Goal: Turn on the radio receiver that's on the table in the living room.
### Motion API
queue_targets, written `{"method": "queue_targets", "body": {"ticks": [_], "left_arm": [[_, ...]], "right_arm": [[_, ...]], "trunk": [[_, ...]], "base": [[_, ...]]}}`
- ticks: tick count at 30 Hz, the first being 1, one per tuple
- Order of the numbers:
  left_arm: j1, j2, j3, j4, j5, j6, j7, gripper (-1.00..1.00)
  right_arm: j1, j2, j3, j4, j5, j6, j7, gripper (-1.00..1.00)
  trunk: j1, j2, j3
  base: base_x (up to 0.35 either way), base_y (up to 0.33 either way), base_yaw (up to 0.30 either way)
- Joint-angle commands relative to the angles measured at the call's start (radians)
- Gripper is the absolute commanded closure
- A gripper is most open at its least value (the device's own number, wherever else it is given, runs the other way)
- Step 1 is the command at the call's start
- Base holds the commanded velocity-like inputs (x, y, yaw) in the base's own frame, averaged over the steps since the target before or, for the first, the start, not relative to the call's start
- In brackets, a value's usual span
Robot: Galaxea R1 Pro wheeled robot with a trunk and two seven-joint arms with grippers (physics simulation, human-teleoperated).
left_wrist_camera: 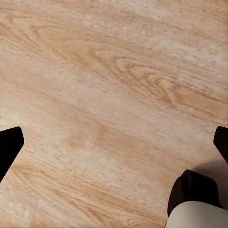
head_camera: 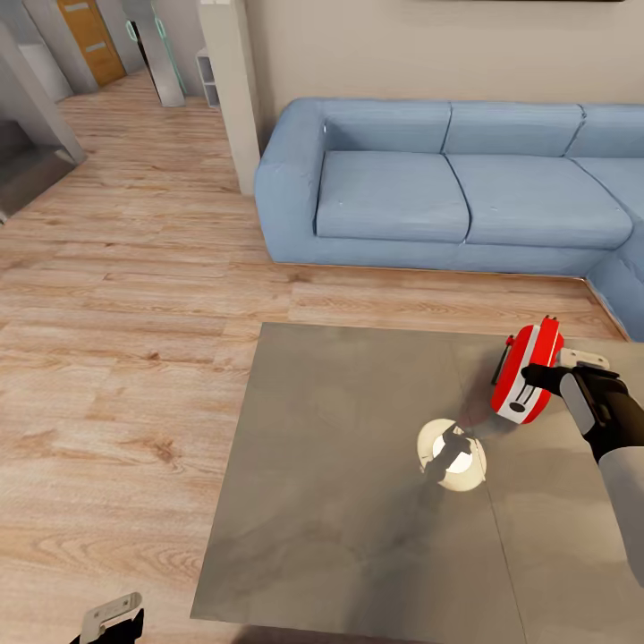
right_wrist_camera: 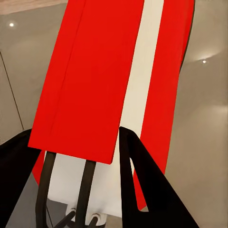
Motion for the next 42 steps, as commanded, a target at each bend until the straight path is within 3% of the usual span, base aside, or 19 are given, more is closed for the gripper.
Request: {"method": "queue_targets", "body": {"ticks": [1, 42], "left_arm": [[0.0, 0.0, 0.0, 0.0, 0.0, 0.0, 0.0, -1.0], [0.0, 0.0, 0.0, -0.001, -0.002, 0.007, 0.001, -1.0]], "right_arm": [[0.0, 0.0, 0.001, 0.001, -0.019, -0.001, 0.001, 1.0], [0.0, 0.019, 0.003, -0.002, -0.018, 0.0, -0.001, 1.0]], "trunk": [[0.0, 0.0, 0.0], [-0.153, 0.28, 0.125]], "base": [[0.0, 0.0, 0.0], [0.0, 0.0, 0.0]]}}
